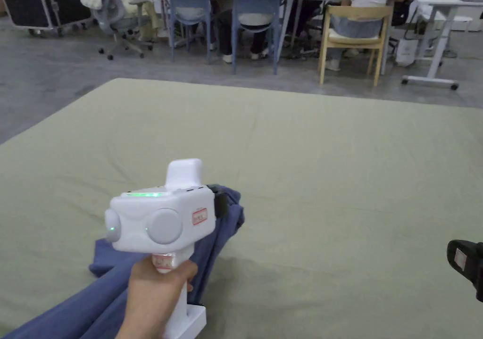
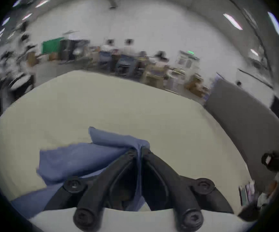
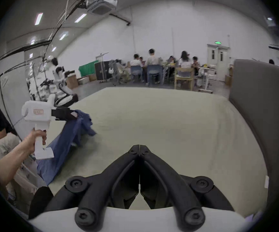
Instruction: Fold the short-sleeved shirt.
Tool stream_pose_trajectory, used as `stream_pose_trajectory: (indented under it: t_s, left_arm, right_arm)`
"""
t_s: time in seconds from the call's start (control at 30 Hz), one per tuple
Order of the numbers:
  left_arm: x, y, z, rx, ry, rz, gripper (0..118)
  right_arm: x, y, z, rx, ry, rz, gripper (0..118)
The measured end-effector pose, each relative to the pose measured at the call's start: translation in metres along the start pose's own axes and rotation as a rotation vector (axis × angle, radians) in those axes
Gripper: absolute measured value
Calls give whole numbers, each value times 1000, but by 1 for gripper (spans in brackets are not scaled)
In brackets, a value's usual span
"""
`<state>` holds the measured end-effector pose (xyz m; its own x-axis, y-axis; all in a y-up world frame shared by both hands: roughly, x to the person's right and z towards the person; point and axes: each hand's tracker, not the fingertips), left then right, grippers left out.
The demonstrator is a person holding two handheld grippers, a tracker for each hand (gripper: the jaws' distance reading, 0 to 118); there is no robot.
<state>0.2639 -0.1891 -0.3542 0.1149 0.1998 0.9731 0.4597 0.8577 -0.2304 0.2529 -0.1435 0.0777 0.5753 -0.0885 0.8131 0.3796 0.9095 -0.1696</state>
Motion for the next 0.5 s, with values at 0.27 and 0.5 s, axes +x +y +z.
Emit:
stream_pose_trajectory:
  t_s: [0.27, 0.5]
  left_arm:
    - [286, -104, -36, -269, -517, -534, 2]
    - [376, -243, -42, -601, -597, -959, 2]
  right_arm:
    - [62, -22, 116, 62, -279, -63, 3]
    - [107, -55, 142, 31, -358, -129, 3]
